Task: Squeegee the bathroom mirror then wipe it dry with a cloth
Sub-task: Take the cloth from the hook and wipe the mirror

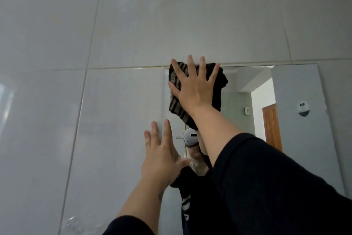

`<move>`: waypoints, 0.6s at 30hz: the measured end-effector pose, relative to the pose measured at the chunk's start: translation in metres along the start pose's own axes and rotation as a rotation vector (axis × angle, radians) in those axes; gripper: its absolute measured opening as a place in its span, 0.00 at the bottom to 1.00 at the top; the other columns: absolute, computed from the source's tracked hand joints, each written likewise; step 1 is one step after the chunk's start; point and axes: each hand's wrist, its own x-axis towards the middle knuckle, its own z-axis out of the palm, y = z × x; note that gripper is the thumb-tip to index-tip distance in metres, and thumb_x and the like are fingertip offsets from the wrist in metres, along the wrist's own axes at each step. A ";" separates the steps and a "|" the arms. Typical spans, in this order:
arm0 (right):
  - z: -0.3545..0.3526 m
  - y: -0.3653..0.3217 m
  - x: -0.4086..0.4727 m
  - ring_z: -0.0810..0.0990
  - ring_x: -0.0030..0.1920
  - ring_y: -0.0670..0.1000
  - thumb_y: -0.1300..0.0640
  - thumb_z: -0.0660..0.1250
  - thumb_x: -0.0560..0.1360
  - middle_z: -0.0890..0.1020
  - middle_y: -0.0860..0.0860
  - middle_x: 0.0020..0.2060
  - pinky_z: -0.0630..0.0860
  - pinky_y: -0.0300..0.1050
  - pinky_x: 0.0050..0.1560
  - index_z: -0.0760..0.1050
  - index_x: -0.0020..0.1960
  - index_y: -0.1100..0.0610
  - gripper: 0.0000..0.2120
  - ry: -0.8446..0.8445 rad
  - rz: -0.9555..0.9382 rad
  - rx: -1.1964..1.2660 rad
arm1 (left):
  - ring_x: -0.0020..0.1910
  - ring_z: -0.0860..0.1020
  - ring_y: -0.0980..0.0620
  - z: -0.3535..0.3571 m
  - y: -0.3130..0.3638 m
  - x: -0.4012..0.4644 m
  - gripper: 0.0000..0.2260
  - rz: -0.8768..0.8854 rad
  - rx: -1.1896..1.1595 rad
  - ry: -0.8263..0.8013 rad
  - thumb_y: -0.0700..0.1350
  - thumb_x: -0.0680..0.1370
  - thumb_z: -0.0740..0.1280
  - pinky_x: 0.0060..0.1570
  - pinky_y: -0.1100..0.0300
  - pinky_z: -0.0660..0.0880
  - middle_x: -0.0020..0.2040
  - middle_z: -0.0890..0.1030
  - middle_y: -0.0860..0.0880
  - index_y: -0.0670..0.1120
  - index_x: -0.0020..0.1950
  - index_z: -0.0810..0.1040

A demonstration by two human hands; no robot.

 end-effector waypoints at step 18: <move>-0.020 0.183 -0.027 0.49 0.76 0.64 0.33 0.46 0.78 0.54 0.56 0.77 0.41 0.74 0.68 0.46 0.76 0.36 0.29 -0.060 0.394 -0.022 | 0.75 0.31 0.46 0.004 -0.006 0.006 0.54 -0.032 0.064 0.008 0.59 0.69 0.73 0.74 0.46 0.45 0.76 0.29 0.52 0.64 0.67 0.25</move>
